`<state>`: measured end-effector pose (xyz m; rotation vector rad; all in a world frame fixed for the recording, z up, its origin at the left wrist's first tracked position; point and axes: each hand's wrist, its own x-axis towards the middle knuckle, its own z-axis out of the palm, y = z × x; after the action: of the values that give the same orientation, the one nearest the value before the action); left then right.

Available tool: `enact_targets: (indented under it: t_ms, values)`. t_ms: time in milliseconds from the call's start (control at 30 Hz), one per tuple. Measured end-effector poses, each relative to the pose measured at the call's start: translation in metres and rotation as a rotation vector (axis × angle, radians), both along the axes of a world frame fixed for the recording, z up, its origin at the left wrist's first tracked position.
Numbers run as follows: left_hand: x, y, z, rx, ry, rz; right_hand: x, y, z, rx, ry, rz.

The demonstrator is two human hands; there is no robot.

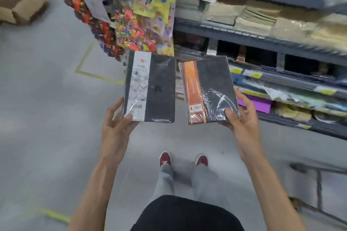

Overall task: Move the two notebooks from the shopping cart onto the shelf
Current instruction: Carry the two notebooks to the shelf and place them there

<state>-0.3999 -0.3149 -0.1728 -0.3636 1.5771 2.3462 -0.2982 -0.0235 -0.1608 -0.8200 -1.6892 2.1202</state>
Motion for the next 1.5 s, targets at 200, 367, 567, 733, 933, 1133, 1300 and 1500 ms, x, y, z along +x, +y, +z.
enact_targets:
  t_ms: [200, 367, 567, 733, 933, 1133, 1300, 1500]
  values:
    - [-0.017, 0.063, -0.015, 0.028, -0.029, -0.113, 0.023, 0.043, -0.010, -0.003, -0.036, -0.168]
    - [-0.023, 0.131, -0.038, 0.057, -0.060, -0.136, 0.025, 0.094, -0.021, -0.012, -0.057, -0.186]
    - [-0.047, 0.186, -0.079, 0.064, -0.054, -0.154, 0.010, 0.142, -0.056, -0.004, -0.071, -0.220]
    - [-0.080, 0.212, -0.130, 0.056, 0.009, -0.182, -0.012, 0.161, -0.111, 0.007, -0.063, -0.269]
    - [-0.112, 0.232, -0.184, 0.083, 0.093, -0.237, -0.036, 0.177, -0.178, 0.018, 0.000, -0.351]
    - [-0.133, 0.256, -0.219, 0.112, 0.162, -0.269, -0.070, 0.199, -0.230, 0.034, 0.083, -0.416]
    - [-0.152, 0.280, -0.244, 0.179, 0.245, -0.262, -0.093, 0.222, -0.262, 0.010, 0.190, -0.410]
    - [-0.174, 0.312, -0.283, 0.252, 0.367, -0.197, -0.115, 0.249, -0.303, 0.042, 0.359, -0.399]
